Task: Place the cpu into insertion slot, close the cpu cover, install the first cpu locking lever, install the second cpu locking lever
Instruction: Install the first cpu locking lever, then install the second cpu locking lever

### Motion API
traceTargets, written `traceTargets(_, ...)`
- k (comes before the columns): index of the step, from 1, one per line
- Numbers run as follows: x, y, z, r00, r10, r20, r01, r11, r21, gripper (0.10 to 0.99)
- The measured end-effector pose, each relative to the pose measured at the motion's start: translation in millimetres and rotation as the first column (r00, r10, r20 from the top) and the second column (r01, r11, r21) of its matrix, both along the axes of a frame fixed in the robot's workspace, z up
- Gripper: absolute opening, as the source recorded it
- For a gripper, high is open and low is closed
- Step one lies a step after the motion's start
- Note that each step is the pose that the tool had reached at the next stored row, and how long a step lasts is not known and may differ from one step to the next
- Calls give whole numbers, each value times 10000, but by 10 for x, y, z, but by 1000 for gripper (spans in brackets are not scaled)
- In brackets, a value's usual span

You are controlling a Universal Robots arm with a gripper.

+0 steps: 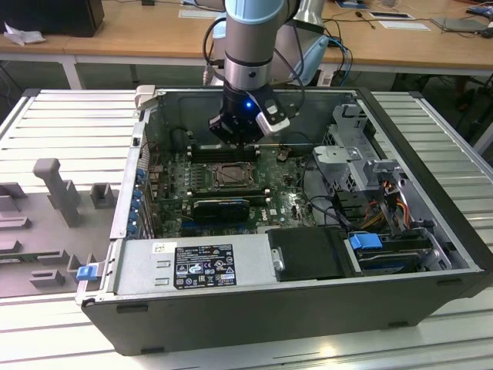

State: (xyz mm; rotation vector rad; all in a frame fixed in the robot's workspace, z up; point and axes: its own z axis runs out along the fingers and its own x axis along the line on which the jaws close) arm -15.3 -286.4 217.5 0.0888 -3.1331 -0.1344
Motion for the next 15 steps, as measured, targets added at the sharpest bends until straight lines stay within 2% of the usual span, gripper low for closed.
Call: traceTargets(15, 0, -49, 0, 10000, 0, -1, 0, 10000, -1, 106)
